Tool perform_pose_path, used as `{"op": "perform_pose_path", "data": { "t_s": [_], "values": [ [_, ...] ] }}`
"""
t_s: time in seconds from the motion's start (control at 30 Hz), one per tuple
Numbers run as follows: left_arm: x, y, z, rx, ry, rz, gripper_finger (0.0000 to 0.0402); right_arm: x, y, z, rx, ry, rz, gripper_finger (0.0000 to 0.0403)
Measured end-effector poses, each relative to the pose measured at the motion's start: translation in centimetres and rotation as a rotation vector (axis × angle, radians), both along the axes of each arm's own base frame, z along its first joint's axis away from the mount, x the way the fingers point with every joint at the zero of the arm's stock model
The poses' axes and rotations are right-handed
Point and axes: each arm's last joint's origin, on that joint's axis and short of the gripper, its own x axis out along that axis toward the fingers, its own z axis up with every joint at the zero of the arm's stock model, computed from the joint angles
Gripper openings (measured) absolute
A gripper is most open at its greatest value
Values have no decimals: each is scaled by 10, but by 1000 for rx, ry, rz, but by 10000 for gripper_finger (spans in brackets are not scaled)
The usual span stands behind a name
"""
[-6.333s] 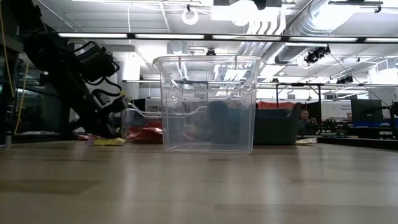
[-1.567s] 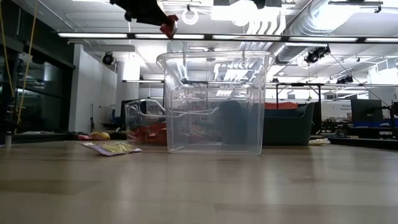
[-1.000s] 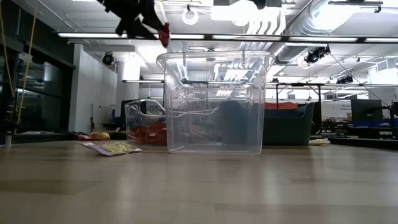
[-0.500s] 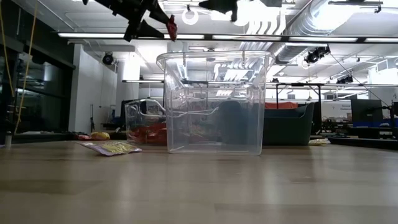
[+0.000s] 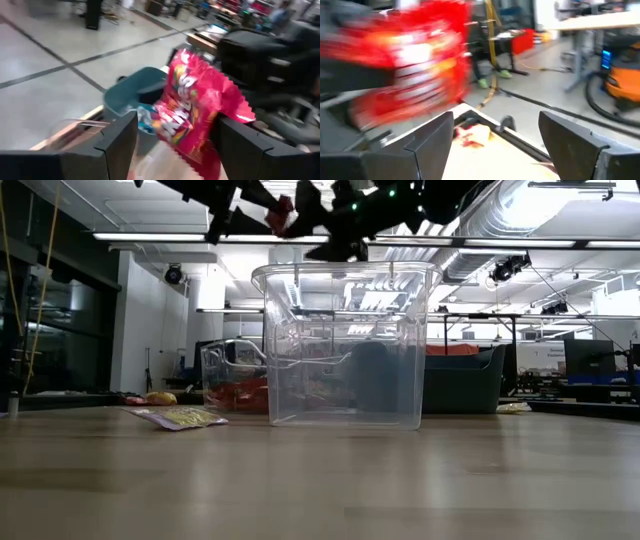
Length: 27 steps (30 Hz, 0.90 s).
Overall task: Sort candy
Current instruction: Put the red candy into the transparent bin
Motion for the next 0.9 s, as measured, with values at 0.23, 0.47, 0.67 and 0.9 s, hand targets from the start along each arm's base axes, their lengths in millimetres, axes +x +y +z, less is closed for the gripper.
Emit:
{"op": "perform_pose_path", "data": {
  "t_s": [0.23, 0.47, 0.67, 0.9],
  "values": [
    [0, 0, 0, 21, 12, -44, 236, 0, -10, -7, 75, -24, -61, 288],
    [-10, 17, -3, 112, 107, 179, 236, -4, -9, 0, 16, 9, -51, 288],
    [-21, 40, -9, 109, 165, 400, 236, -11, -25, 0, 63, 2, -124, 288],
    [-19, 40, -11, 23, 116, 235, 236, -20, -24, 10, 48, 52, -95, 288]
  ]
}}
